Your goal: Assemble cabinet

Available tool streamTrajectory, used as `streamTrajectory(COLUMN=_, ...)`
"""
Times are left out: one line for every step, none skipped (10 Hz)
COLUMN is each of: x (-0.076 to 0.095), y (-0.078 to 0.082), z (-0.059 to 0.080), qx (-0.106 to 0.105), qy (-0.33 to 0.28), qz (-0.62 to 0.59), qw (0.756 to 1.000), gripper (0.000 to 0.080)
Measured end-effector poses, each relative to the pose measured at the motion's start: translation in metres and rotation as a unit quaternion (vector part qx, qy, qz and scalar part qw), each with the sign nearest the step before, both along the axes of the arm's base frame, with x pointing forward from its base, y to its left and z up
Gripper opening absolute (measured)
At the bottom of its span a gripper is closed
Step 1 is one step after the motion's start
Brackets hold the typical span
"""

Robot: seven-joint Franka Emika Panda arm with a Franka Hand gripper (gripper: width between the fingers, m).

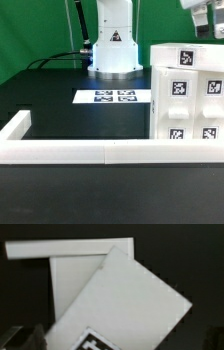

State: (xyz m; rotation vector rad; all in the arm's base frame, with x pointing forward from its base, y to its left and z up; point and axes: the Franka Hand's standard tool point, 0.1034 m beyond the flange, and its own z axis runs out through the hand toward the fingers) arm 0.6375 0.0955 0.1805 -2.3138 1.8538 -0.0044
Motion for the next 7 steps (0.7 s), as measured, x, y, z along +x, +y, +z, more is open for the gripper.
streamTrajectory(x=0.0014, y=-0.0004, z=-0.0003, qx=-0.008, qy=-0.008, qz=0.065, qw=0.998, gripper=0.0797)
streamTrajectory(x=0.0028, y=-0.0013, z=-0.0003, qx=-0.014, qy=-0.013, qz=0.137, qw=0.99, gripper=0.0797)
streamTrajectory(x=0.0045, y=-0.001, z=0.0002, qx=-0.019, qy=-0.013, qz=0.203, qw=0.979, gripper=0.0797)
streamTrajectory(x=0.0064, y=-0.0005, z=0.0006, qx=-0.022, qy=-0.016, qz=0.253, qw=0.967, gripper=0.0797)
streamTrajectory(x=0.0065, y=-0.001, z=0.0001, qx=-0.025, qy=-0.021, qz=0.274, qw=0.961, gripper=0.0797)
streamTrajectory(x=0.0064, y=-0.0014, z=-0.0004, qx=-0.028, qy=-0.025, qz=0.305, qw=0.952, gripper=0.0797)
streamTrajectory(x=0.0064, y=-0.0017, z=-0.0005, qx=-0.03, qy=-0.028, qz=0.329, qw=0.943, gripper=0.0797)
